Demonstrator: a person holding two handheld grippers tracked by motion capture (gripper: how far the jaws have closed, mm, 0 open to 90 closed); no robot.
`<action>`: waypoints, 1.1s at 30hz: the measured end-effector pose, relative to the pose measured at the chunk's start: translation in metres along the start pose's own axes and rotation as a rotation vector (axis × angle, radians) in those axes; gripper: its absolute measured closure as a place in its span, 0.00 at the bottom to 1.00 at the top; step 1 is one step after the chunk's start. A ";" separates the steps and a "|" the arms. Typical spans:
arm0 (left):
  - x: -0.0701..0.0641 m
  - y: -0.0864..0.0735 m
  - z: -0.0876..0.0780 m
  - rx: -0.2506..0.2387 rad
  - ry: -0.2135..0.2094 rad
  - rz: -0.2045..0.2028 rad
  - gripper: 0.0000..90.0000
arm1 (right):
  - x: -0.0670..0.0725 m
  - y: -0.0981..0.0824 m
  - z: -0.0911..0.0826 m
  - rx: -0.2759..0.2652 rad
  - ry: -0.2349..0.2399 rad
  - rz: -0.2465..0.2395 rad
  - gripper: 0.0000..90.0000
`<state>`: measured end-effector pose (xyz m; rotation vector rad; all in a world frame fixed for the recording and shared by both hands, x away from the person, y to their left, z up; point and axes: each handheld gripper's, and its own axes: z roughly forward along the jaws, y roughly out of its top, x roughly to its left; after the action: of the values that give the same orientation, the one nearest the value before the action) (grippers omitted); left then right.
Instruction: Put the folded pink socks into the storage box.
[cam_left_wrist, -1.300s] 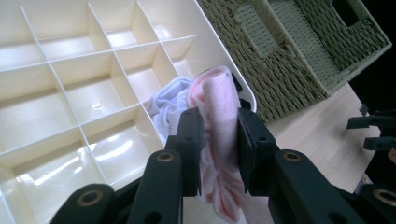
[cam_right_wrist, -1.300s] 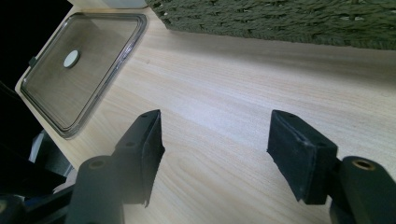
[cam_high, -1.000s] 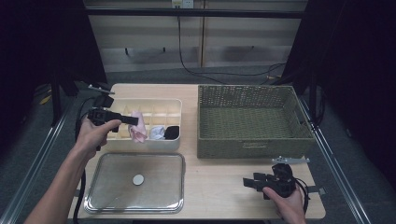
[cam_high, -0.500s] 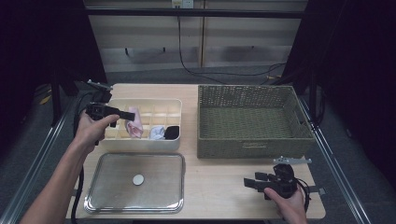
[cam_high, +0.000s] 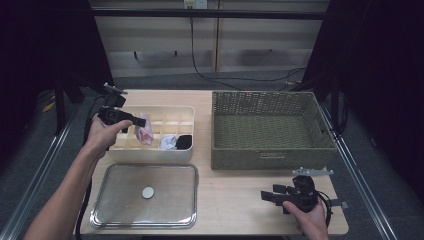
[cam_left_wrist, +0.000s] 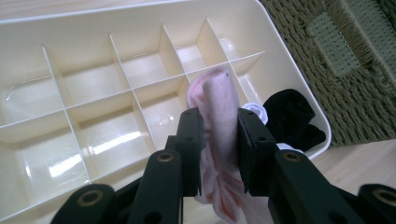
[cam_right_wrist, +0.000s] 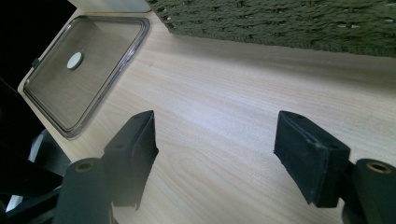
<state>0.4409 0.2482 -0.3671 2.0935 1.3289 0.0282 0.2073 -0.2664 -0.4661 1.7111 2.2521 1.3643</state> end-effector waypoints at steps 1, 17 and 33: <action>0.000 0.000 0.002 0.001 0.006 -0.004 0.81 | 0.000 0.000 0.000 -0.001 -0.001 0.000 0.33; -0.005 -0.012 0.037 0.064 0.040 0.029 0.81 | -0.001 -0.001 0.000 0.006 0.008 0.000 0.33; 0.004 -0.013 0.033 0.078 0.086 0.022 0.81 | -0.003 -0.002 0.000 0.005 0.007 0.001 0.32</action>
<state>0.4439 0.2376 -0.4014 2.1948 1.3772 0.0780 0.2071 -0.2685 -0.4685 1.7119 2.2602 1.3688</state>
